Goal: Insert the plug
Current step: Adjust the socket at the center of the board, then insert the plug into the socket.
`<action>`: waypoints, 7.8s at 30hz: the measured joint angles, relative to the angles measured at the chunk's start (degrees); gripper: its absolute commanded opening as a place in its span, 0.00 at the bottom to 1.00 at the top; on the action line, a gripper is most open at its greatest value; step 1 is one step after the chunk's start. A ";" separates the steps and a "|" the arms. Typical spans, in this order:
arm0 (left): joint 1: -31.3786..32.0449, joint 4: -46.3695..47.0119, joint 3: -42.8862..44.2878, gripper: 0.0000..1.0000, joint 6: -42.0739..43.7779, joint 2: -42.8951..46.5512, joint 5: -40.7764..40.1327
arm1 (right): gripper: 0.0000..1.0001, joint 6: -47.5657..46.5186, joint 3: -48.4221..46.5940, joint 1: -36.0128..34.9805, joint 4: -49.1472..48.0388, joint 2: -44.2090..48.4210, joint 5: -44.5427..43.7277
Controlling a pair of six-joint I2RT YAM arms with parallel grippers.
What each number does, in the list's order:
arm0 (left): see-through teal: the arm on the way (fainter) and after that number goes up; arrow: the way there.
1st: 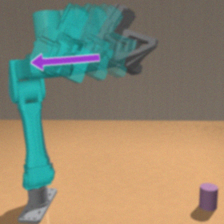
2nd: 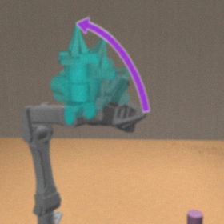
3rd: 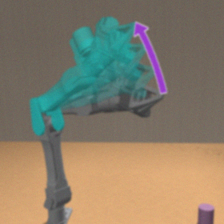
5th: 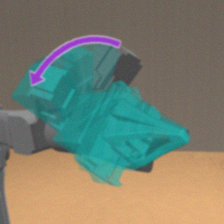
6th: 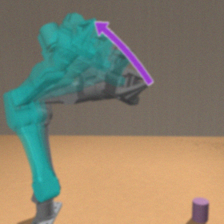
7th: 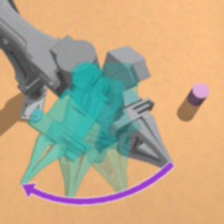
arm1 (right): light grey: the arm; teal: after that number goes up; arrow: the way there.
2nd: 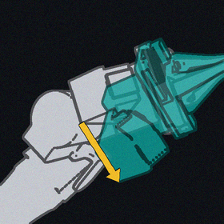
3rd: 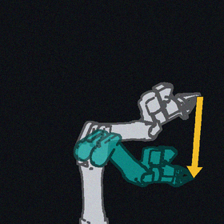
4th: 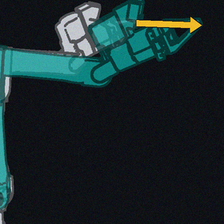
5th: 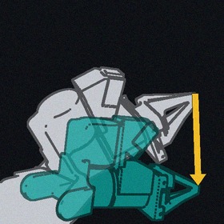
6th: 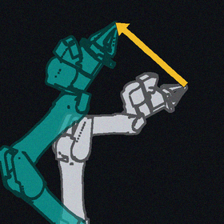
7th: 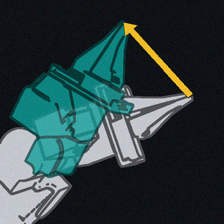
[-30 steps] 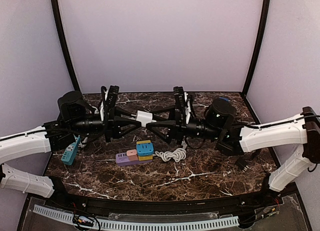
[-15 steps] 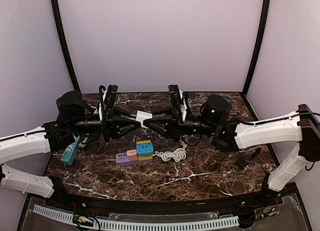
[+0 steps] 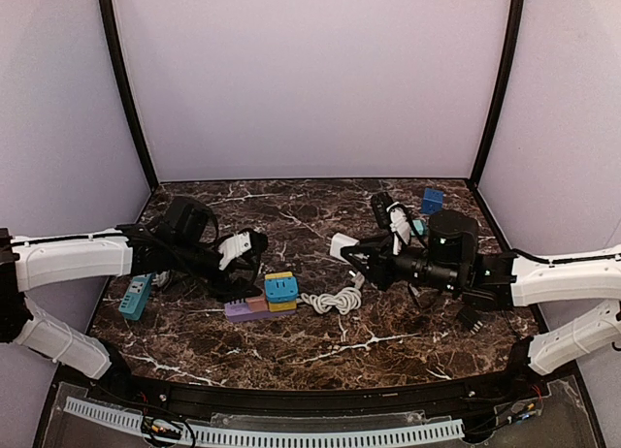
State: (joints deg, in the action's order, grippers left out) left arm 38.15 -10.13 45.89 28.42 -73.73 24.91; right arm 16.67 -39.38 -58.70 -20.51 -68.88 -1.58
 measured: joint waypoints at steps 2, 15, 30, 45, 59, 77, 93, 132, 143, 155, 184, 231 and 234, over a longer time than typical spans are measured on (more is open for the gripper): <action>-0.02 -1.18 -0.33 0.55 1.07 -1.95 -0.09 | 0.00 0.17 1.97 0.07 1.79 0.76 -1.53; -1.88 0.28 -3.91 0.47 2.08 -5.95 0.17 | 0.00 0.13 3.96 0.11 3.96 0.81 -2.32; 5.99 4.00 -6.80 0.01 -7.30 -5.35 -10.64 | 0.00 -0.28 4.59 0.11 4.20 -0.11 -2.38; 8.35 1.66 -6.93 0.01 -38.12 -3.69 -31.43 | 0.00 -2.27 4.37 0.11 4.42 -2.64 -2.38; 2.25 -0.57 -8.22 0.81 -31.93 3.06 -12.59 | 0.00 -7.28 -0.15 2.89 4.37 -7.08 2.10; -13.07 -40.06 33.48 0.84 52.63 -25.64 9.81 | 0.00 -17.86 1.14 7.15 -3.89 -11.93 19.96; -14.38 -45.22 41.07 0.70 64.98 -36.94 13.03 | 0.00 -20.72 -1.36 10.38 -7.50 -20.13 26.71; -13.35 -43.78 37.97 0.73 64.63 -38.29 14.69 | 0.00 -20.96 0.72 10.38 -14.67 -22.84 27.26; -11.96 -45.72 38.10 0.04 64.94 -38.99 14.97 | 0.00 -21.09 0.70 10.38 -15.06 -23.54 27.19; -11.54 -33.94 32.17 0.01 44.74 -37.44 21.59 | 0.00 -24.04 2.62 9.77 -17.51 -24.50 28.85; -5.70 -10.43 21.14 0.01 34.64 -32.50 19.08 | 0.00 -26.56 3.02 12.41 -43.95 -45.38 36.72; -2.86 -9.11 23.12 0.01 19.34 -30.71 3.34 | 0.00 -29.88 -9.94 14.51 -32.41 -49.24 38.47; -2.86 -9.33 23.32 0.01 18.51 -30.82 2.82 | 0.00 -29.70 -10.45 14.51 -32.39 -49.62 38.51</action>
State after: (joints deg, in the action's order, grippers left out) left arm 35.29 -19.46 69.21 46.94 -104.55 27.73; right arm -13.04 -49.82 -44.18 -52.90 -118.50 36.93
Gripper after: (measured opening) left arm 0.629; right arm 0.249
